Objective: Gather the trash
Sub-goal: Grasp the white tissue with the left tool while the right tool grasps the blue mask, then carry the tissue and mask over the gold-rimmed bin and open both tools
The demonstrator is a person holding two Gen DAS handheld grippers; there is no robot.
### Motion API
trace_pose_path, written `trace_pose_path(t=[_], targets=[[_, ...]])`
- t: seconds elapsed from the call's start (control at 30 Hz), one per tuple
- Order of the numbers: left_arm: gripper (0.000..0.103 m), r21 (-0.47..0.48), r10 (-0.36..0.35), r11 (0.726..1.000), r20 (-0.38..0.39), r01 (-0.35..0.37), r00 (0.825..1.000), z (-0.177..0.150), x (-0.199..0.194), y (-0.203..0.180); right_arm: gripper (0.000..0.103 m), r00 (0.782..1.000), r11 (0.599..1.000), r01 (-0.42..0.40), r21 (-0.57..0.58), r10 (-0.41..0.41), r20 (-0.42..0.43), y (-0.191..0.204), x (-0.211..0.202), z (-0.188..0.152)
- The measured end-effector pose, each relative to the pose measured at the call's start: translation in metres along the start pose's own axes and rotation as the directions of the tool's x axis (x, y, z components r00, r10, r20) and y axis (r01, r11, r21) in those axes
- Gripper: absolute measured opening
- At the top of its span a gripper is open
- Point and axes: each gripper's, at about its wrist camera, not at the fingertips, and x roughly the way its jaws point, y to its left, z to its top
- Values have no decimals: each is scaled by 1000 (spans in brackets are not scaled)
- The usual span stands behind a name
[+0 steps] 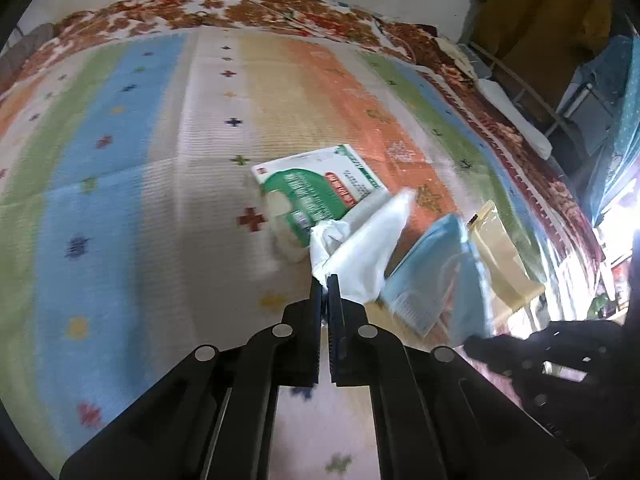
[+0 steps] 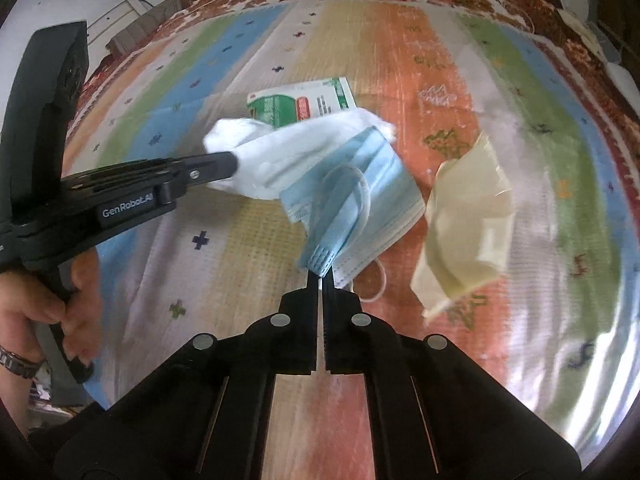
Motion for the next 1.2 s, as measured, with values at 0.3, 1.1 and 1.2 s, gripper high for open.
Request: trace_pose_path(t=[0.3,1.1,1.2], targets=[[2,25,97,995,37,-98,995,-11,-59,-10,1,999,999,12,-44,-11,31,14,-53,-16],[2,-30,101,995,96,-99,990,-73,-167,-60,1,987,995,-76,-71,85,133,41,-162,-79],[2,-15,93,996,103,-92,990,-82,-179,-72,1,984,994,-88,-69,98,147,40,-175,-87]])
